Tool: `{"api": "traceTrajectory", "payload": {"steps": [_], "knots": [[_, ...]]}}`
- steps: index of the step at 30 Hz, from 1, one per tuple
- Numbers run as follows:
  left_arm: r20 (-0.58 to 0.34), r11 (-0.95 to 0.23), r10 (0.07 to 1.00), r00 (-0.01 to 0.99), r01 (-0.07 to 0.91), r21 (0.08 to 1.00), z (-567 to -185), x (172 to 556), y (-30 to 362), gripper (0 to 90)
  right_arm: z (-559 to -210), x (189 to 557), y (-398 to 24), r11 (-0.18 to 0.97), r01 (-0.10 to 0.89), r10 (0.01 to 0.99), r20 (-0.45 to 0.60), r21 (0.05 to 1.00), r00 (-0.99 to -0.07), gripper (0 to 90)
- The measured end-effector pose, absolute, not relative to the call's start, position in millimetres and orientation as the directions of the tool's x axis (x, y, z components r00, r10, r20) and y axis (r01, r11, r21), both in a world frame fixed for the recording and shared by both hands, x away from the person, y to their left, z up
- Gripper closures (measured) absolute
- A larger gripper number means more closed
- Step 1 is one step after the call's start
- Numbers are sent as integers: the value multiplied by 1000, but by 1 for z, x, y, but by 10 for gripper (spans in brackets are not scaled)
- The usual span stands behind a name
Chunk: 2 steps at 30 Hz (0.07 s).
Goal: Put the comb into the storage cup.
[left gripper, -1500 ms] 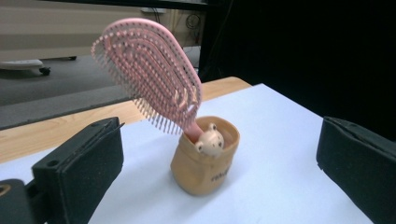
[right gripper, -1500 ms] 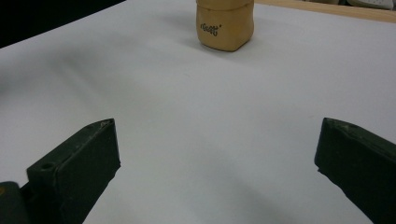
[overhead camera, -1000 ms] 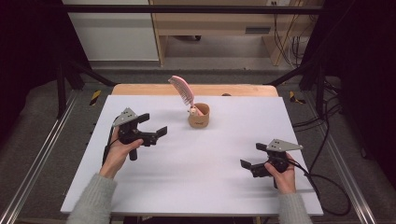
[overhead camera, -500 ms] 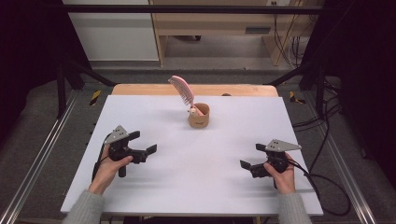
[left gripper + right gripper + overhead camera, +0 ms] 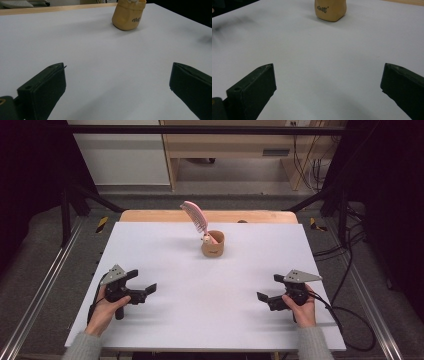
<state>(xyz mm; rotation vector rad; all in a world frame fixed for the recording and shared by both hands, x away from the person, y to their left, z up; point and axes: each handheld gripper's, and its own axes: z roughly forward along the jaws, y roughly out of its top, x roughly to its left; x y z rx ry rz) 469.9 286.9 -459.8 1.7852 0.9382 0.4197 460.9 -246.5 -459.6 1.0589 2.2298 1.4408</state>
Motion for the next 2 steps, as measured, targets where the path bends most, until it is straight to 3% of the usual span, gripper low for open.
{"api": "traceTrajectory", "payload": {"steps": [2], "knots": [[-144,-162,762,631,402,901,-462,468,290,6,-459,461,-247,233,423,709,145,875,-691,3]]}}
